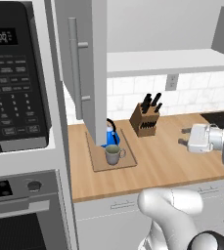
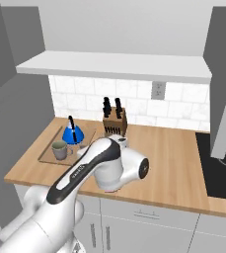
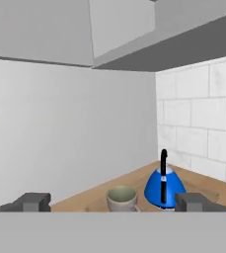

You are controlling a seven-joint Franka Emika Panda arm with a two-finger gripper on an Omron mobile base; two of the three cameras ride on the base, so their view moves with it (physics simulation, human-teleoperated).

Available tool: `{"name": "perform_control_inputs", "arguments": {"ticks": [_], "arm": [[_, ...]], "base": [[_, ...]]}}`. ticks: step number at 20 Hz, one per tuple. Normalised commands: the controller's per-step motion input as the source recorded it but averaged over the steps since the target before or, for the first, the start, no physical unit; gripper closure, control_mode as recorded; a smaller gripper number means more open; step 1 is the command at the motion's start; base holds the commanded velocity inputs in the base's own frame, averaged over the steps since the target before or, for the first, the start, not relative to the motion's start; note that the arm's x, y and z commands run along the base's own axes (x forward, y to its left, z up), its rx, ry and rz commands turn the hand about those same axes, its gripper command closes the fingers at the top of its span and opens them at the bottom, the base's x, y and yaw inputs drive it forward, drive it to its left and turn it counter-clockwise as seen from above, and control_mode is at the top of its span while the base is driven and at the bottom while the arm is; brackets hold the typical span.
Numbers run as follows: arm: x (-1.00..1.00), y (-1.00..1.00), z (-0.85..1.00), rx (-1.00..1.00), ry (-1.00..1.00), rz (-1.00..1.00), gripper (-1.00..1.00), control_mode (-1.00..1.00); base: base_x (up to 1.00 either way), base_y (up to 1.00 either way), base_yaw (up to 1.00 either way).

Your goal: Pick the kettle from the counter and place it on the tray. Then pick the mug from the cabinet and place it on the tray. Then close the cabinet doors.

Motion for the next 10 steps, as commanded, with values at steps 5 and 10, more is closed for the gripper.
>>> {"name": "perform_control_inputs", "arguments": {"ticks": [5, 10], "arm": [[-0.24, -0.24, 0.36, 0.00, -0.11, -0.11, -1.00, -1.00], [-0.24, -0.09, 0.30, 0.00, -0.10, -0.14, -1.00, -1.00]], "base": [[0.00, 0.00, 0.00], [0.00, 0.00, 0.00]]}}
